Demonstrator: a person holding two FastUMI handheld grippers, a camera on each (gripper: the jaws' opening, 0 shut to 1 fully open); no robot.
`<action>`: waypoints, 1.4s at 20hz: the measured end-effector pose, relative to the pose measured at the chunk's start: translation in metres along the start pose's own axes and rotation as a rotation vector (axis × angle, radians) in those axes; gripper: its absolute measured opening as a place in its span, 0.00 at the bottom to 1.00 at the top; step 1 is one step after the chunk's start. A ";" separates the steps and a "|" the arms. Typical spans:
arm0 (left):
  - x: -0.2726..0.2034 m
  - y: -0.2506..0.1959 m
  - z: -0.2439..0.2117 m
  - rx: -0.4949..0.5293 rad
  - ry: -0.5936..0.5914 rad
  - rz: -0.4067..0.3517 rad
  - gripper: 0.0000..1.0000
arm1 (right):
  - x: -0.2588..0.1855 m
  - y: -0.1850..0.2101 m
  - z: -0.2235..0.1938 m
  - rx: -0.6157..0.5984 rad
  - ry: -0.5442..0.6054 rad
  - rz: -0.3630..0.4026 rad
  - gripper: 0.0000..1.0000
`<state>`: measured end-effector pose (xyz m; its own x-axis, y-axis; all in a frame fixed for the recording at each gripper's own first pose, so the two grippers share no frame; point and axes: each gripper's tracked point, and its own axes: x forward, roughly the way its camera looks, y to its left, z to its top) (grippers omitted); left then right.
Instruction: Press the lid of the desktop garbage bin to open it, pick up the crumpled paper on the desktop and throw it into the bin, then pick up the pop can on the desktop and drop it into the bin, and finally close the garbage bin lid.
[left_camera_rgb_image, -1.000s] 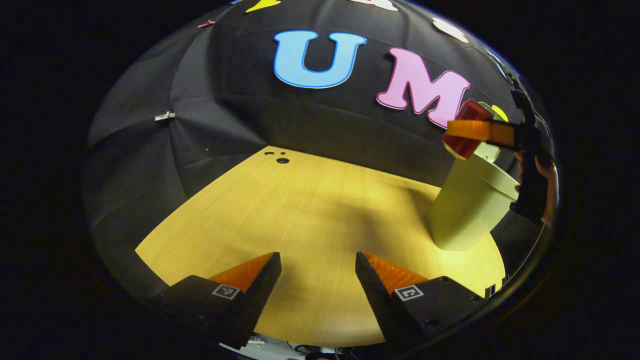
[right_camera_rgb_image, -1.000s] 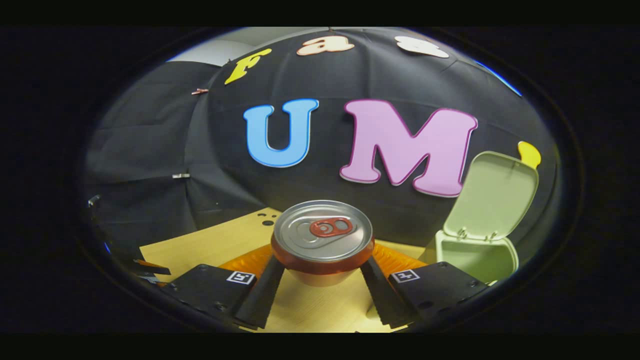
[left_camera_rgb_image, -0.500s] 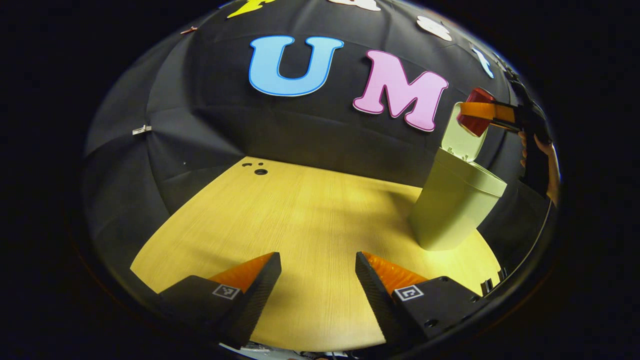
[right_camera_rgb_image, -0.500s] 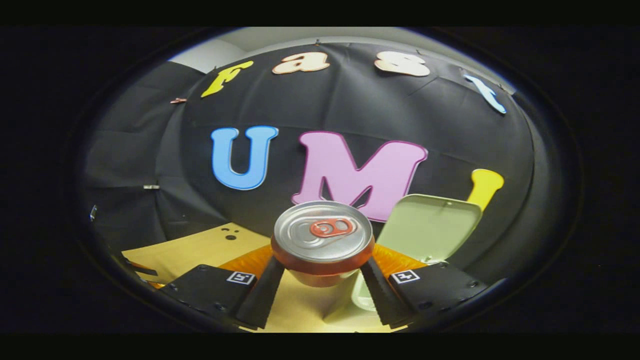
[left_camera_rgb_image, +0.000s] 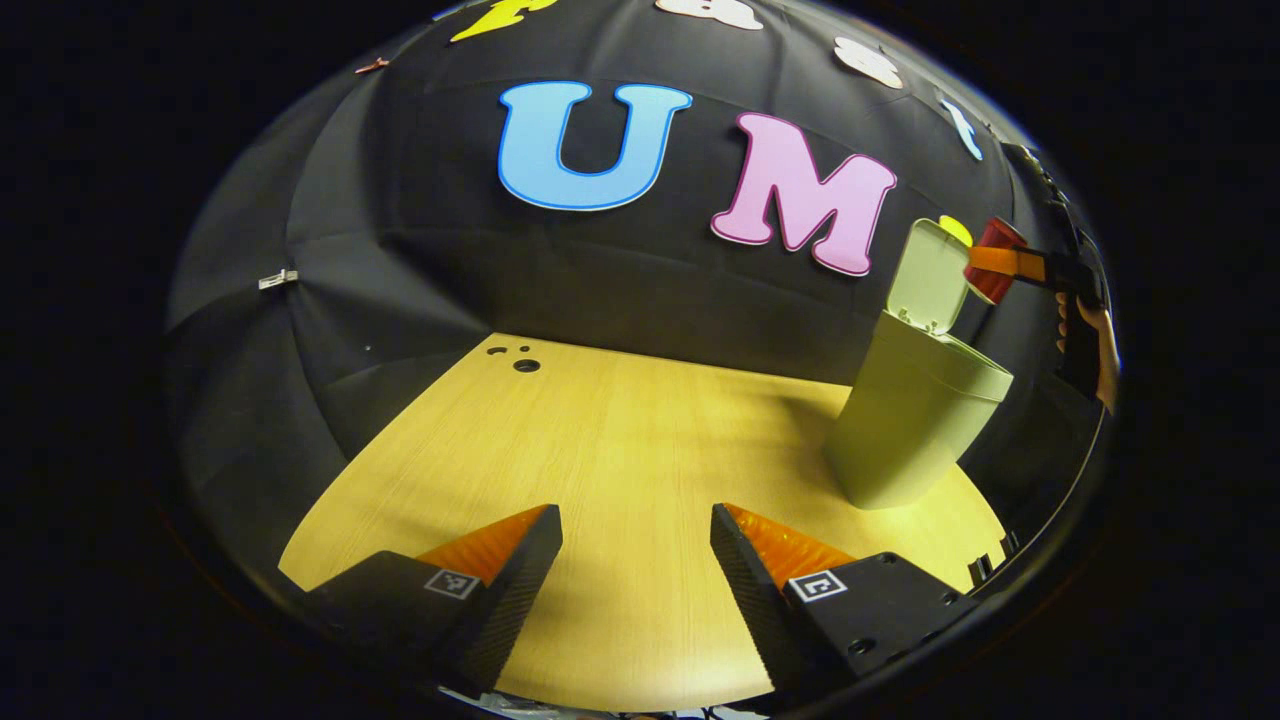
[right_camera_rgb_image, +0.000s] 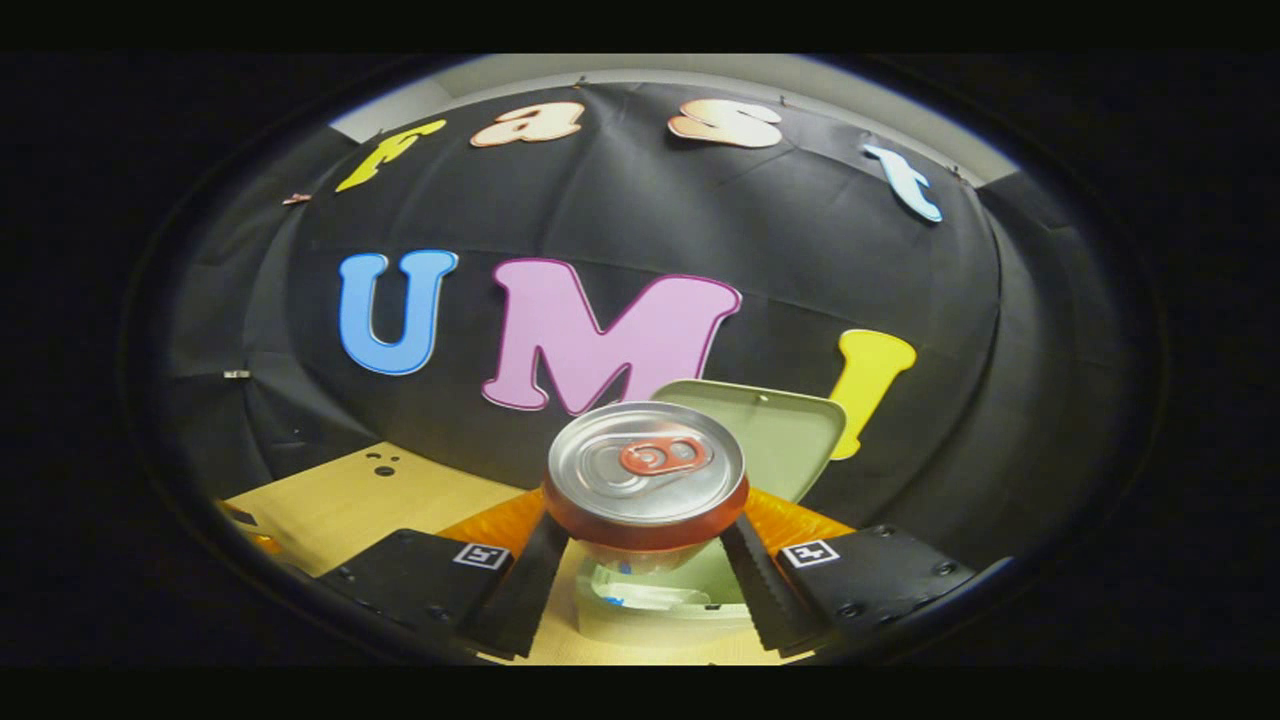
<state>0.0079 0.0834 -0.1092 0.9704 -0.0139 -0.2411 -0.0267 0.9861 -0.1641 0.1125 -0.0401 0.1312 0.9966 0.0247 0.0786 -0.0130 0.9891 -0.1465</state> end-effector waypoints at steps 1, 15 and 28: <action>0.001 0.001 -0.002 -0.014 0.004 0.014 0.96 | 0.006 -0.008 -0.004 0.007 0.007 -0.006 0.83; 0.008 -0.044 -0.019 -0.087 0.057 0.150 0.96 | 0.057 -0.050 -0.073 0.028 0.131 0.049 0.84; -0.002 -0.048 -0.031 -0.075 0.079 0.165 0.96 | 0.050 -0.068 0.014 0.038 -0.028 0.030 0.98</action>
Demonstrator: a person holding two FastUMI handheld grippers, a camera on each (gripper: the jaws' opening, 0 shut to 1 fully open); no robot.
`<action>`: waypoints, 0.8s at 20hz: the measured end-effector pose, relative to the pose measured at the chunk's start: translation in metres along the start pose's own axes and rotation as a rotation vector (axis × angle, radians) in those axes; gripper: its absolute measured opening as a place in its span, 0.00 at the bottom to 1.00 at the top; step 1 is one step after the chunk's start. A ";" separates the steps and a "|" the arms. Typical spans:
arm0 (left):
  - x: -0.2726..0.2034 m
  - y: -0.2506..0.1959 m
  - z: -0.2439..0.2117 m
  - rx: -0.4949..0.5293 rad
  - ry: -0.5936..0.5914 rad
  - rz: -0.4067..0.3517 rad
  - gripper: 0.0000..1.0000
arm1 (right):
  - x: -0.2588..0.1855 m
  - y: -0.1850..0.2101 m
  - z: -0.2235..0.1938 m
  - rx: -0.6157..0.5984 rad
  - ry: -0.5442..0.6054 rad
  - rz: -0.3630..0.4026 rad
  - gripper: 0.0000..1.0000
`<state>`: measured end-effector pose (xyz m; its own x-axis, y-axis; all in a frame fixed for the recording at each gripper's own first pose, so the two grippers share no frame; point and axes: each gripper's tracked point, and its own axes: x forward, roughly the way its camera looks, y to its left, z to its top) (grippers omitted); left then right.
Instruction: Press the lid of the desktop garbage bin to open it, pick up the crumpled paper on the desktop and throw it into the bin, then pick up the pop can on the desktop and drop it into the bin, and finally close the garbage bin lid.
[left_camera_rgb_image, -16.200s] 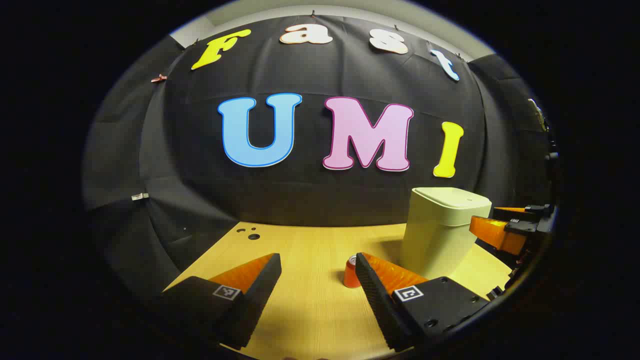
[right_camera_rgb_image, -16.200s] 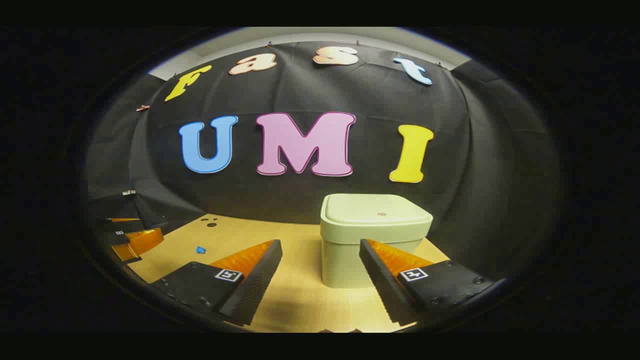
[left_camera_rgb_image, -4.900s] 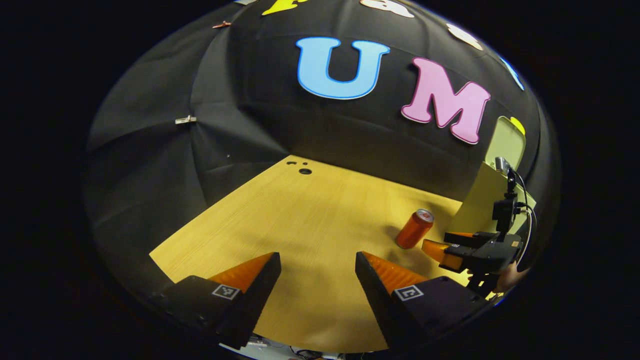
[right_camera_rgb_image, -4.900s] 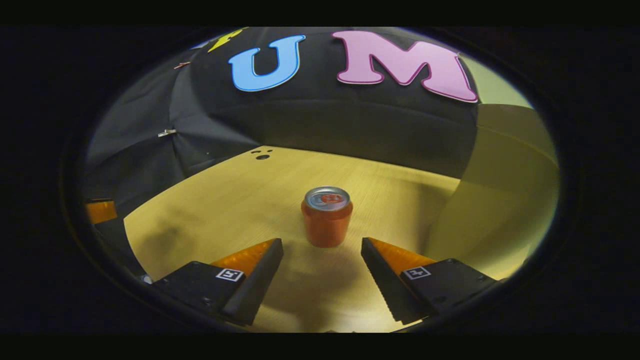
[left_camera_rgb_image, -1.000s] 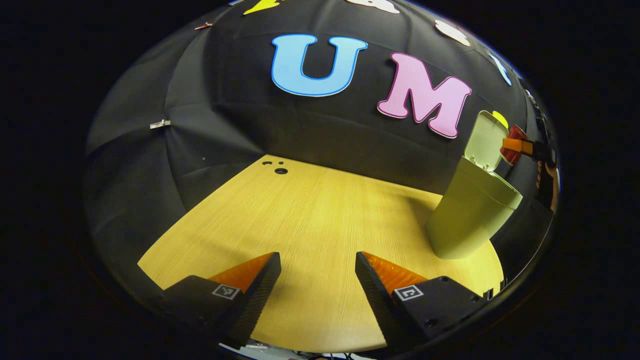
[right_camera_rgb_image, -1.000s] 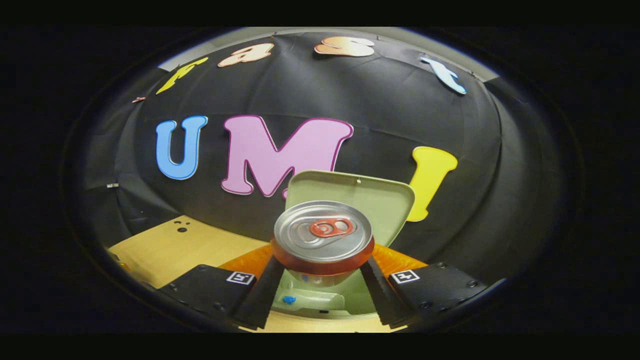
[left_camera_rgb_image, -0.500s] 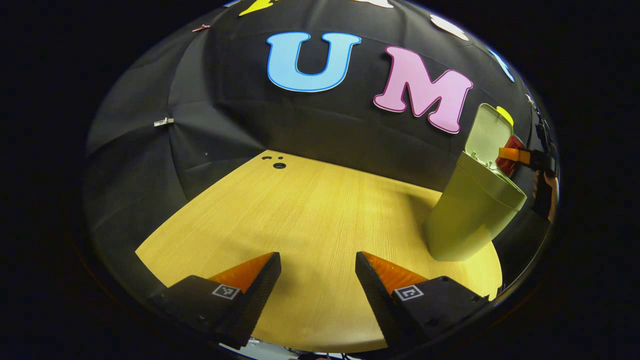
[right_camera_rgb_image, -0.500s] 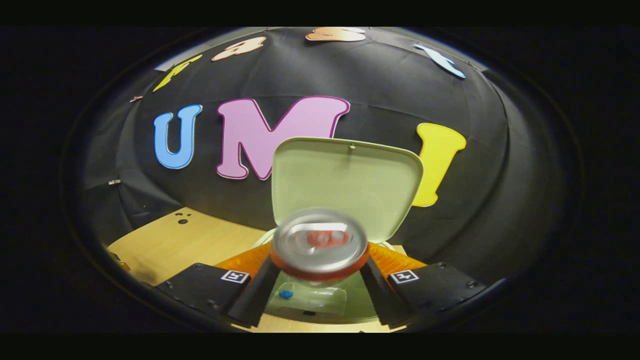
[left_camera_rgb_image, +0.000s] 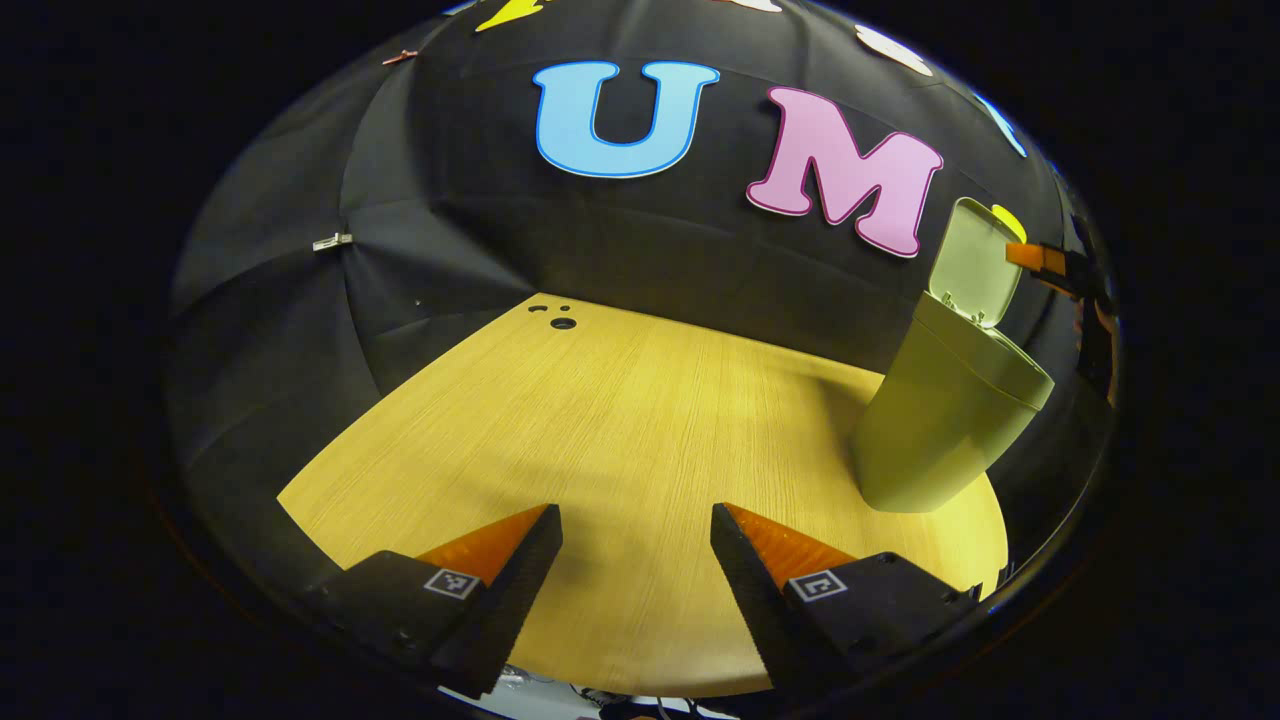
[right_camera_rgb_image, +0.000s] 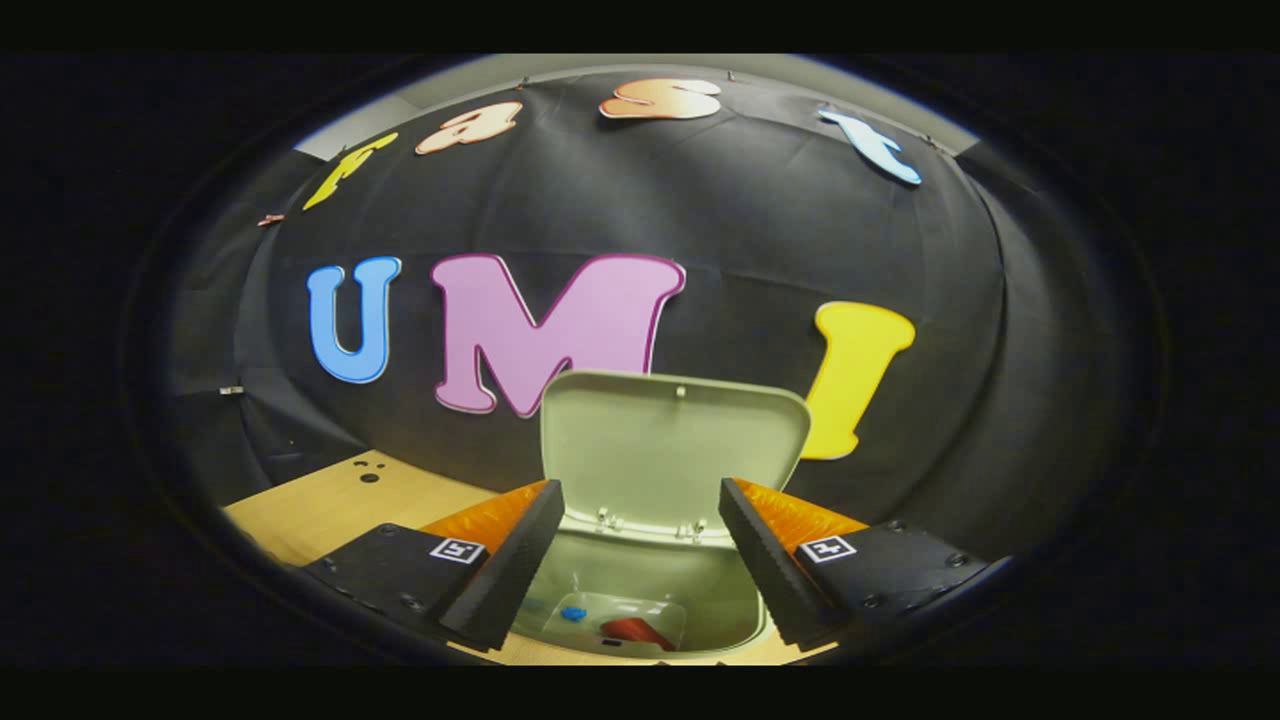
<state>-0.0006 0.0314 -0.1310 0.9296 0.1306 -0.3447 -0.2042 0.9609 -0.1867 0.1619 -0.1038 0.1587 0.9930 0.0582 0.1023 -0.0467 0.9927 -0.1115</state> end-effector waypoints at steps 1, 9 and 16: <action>0.000 0.001 0.001 0.000 -0.003 0.000 0.96 | 0.001 0.000 0.011 0.005 -0.015 -0.006 0.98; -0.004 0.008 -0.004 -0.015 -0.006 0.008 0.96 | 0.020 -0.015 0.079 0.053 -0.116 -0.051 0.97; -0.008 0.026 -0.017 -0.051 0.013 0.047 0.96 | 0.055 -0.016 0.076 0.108 -0.078 -0.070 0.97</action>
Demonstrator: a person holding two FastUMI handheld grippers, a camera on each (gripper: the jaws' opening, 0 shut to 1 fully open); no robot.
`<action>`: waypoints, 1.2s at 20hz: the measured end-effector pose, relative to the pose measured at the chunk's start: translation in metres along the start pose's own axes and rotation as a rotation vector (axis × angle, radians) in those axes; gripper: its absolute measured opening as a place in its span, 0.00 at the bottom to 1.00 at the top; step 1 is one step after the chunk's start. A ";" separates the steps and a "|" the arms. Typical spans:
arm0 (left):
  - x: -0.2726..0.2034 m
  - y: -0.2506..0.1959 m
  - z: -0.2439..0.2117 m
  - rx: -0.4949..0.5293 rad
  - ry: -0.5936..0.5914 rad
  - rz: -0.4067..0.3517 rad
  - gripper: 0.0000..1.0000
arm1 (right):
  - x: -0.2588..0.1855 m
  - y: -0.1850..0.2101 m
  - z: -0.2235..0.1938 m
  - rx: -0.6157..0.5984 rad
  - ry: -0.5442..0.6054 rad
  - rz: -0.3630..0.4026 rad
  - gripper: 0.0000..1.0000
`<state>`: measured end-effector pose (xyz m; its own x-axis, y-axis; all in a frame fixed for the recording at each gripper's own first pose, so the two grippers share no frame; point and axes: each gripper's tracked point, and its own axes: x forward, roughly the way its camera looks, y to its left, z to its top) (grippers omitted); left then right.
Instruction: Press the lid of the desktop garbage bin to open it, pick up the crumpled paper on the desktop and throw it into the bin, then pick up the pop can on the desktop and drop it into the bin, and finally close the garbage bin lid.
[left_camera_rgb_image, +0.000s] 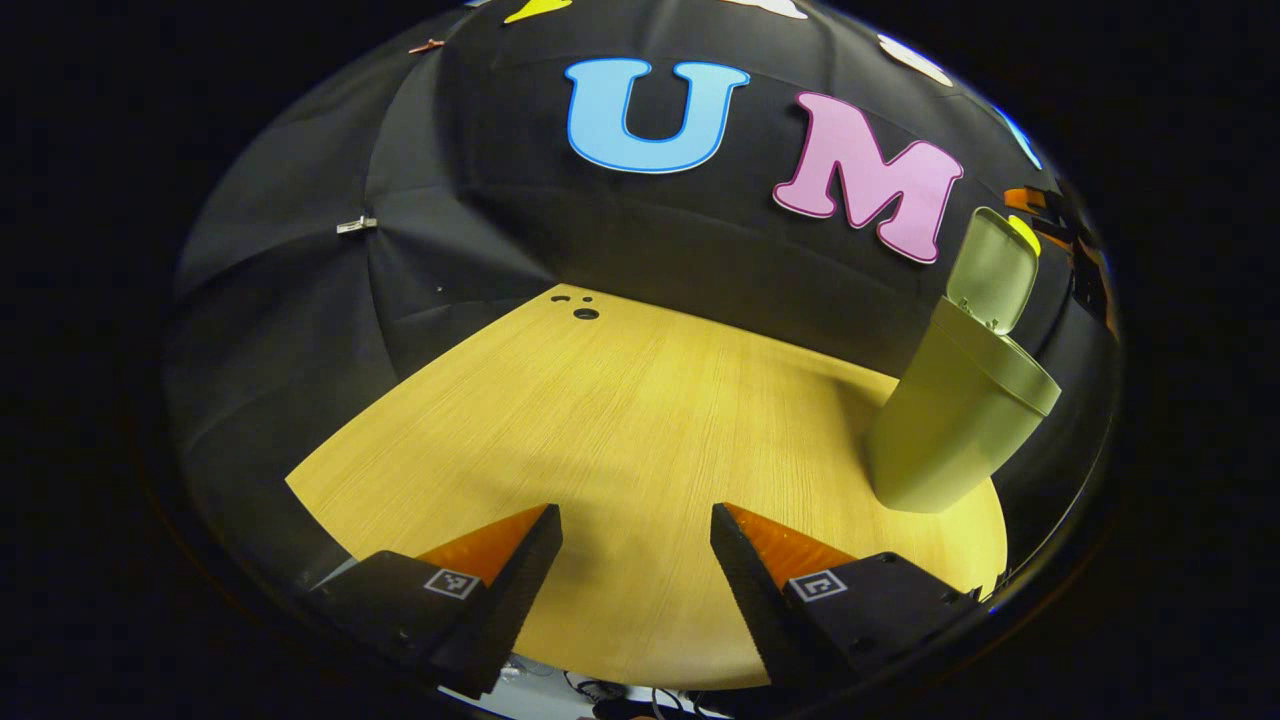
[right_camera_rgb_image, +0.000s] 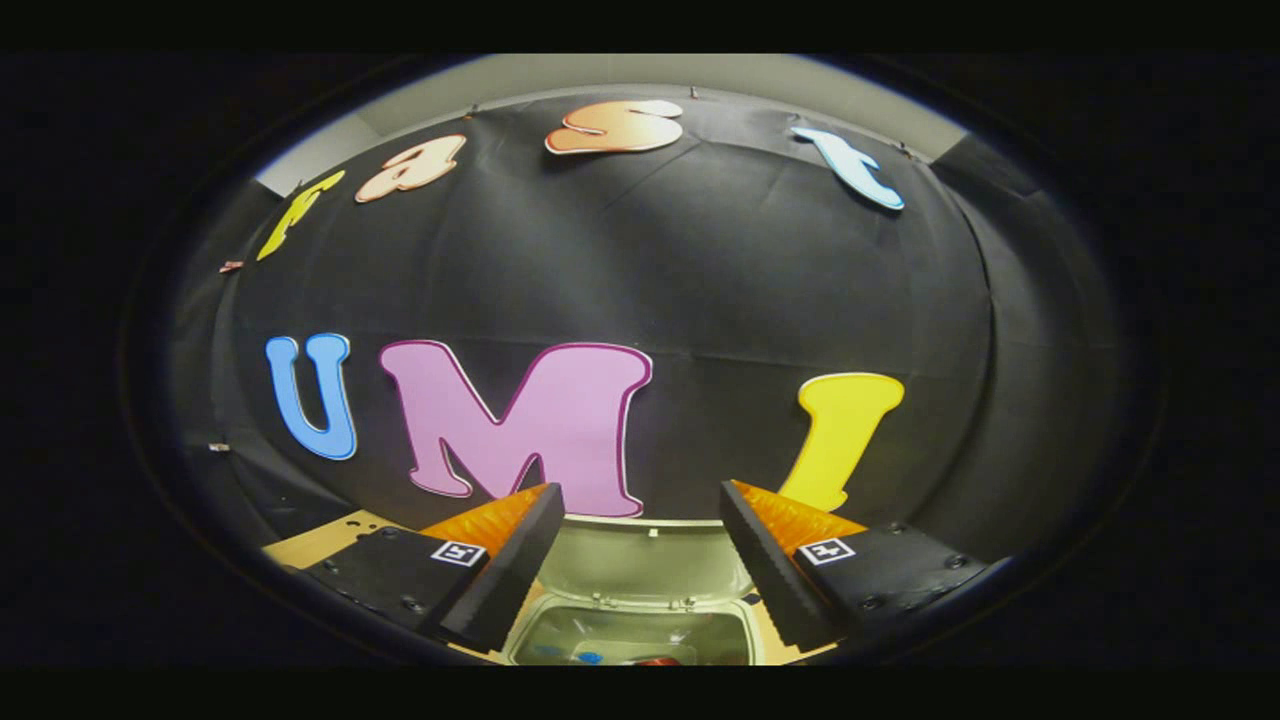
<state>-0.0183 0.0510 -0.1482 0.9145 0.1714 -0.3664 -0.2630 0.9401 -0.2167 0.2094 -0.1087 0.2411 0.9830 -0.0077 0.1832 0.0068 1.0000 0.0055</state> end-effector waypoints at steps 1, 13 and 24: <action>-0.001 0.002 -0.001 -0.007 0.002 0.006 0.96 | 0.005 0.000 -0.001 0.006 0.000 -0.005 0.97; 0.007 -0.007 0.005 -0.001 0.008 -0.030 0.96 | 0.041 -0.009 -0.016 -0.026 0.027 -0.064 0.97; 0.030 -0.062 0.030 0.137 0.000 -0.236 0.96 | -0.039 -0.005 -0.049 -0.011 0.139 -0.076 0.98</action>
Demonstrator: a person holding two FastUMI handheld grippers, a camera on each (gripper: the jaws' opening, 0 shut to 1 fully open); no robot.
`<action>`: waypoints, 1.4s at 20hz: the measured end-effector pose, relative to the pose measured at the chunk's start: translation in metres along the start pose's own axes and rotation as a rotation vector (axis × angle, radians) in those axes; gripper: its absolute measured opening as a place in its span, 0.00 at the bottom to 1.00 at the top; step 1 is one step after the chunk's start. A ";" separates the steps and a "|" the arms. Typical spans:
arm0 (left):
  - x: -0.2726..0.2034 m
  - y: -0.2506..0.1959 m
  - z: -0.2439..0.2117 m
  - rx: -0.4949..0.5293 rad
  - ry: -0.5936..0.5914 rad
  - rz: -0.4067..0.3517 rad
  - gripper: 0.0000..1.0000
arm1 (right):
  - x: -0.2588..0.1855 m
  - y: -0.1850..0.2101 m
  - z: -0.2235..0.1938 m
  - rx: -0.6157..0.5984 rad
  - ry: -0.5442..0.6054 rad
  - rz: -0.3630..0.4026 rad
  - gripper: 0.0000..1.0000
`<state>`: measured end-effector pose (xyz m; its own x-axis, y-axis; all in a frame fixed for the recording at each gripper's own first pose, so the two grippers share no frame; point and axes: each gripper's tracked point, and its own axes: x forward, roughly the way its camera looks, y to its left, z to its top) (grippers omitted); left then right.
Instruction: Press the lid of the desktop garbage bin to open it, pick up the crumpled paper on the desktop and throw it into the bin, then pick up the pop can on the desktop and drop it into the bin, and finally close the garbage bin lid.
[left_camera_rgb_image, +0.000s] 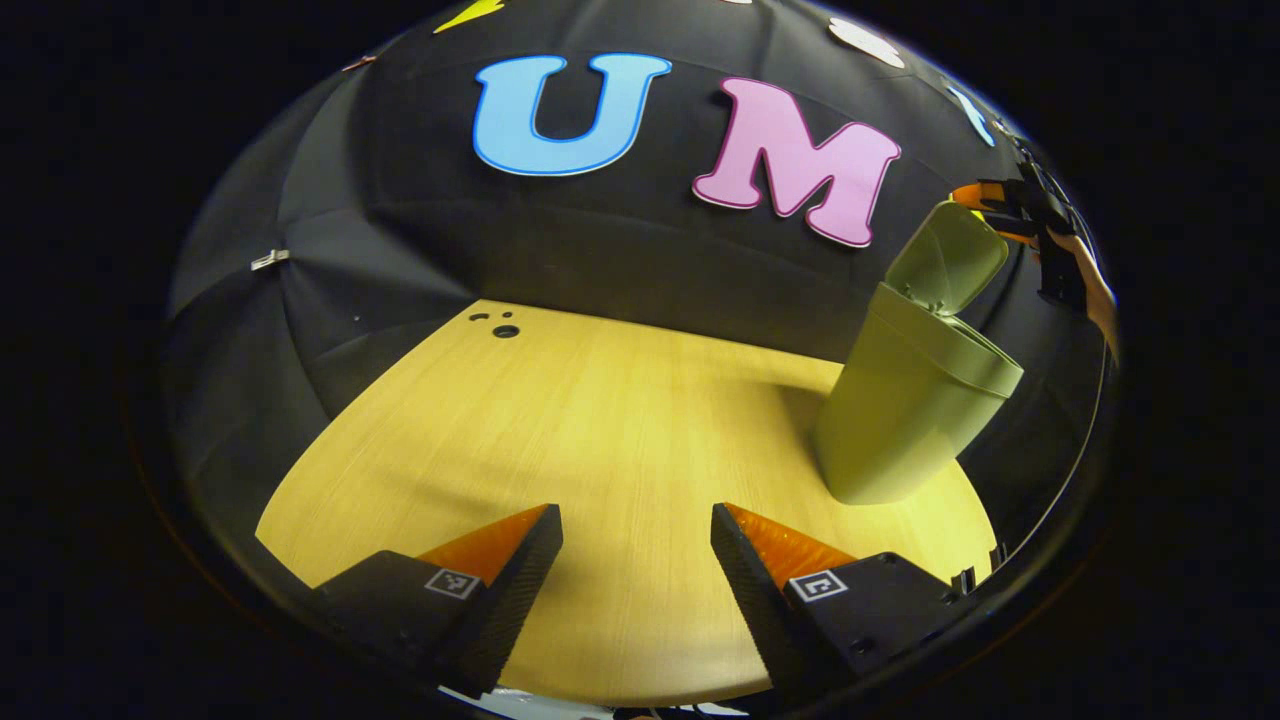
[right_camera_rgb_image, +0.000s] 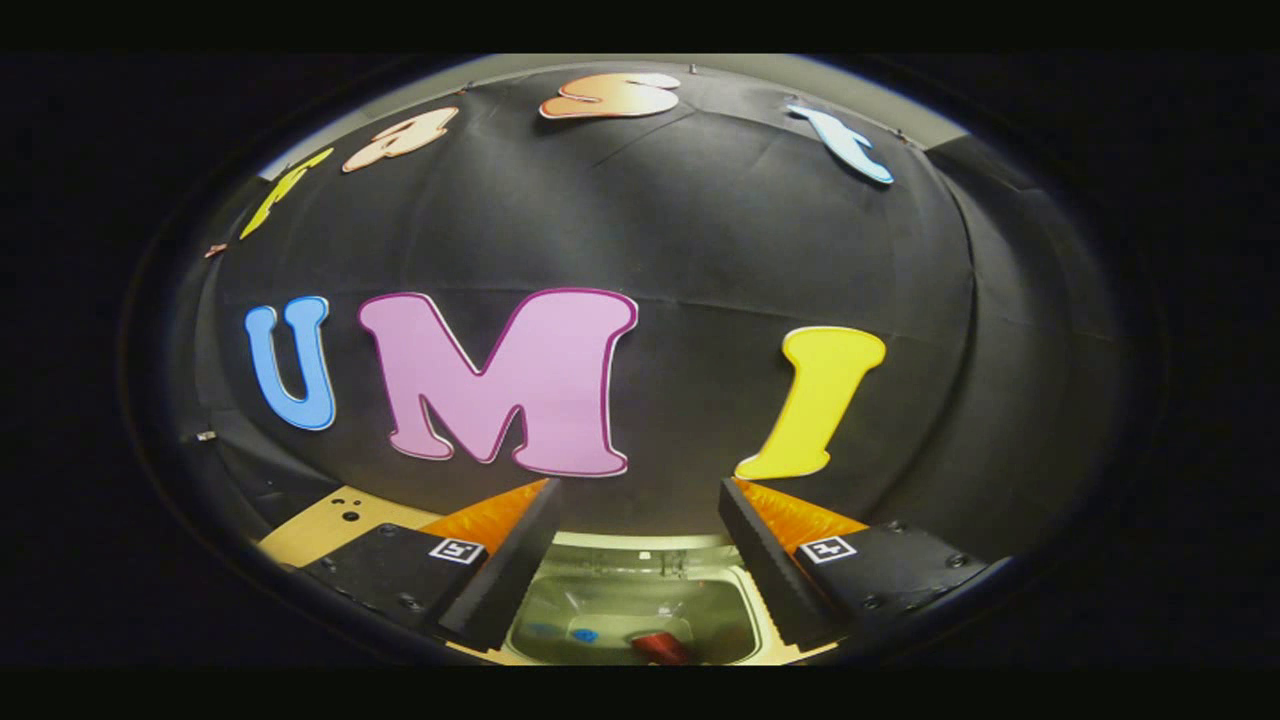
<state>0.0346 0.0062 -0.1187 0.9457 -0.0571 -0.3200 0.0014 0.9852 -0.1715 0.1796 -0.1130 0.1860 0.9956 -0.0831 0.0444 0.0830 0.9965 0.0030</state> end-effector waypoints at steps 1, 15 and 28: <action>0.002 -0.003 0.001 0.012 0.000 -0.015 0.96 | -0.008 0.000 -0.009 0.013 0.011 -0.002 0.98; -0.026 0.000 -0.023 0.081 0.020 -0.067 0.96 | -0.053 0.001 -0.137 0.012 0.221 -0.033 0.98; -0.051 0.025 -0.020 0.120 -0.031 -0.029 0.96 | -0.055 0.007 -0.170 0.070 0.278 -0.024 0.99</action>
<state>-0.0204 0.0306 -0.1257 0.9543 -0.0828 -0.2873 0.0661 0.9956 -0.0671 0.1327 -0.1016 0.0135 0.9682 -0.0940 -0.2319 0.1130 0.9911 0.0701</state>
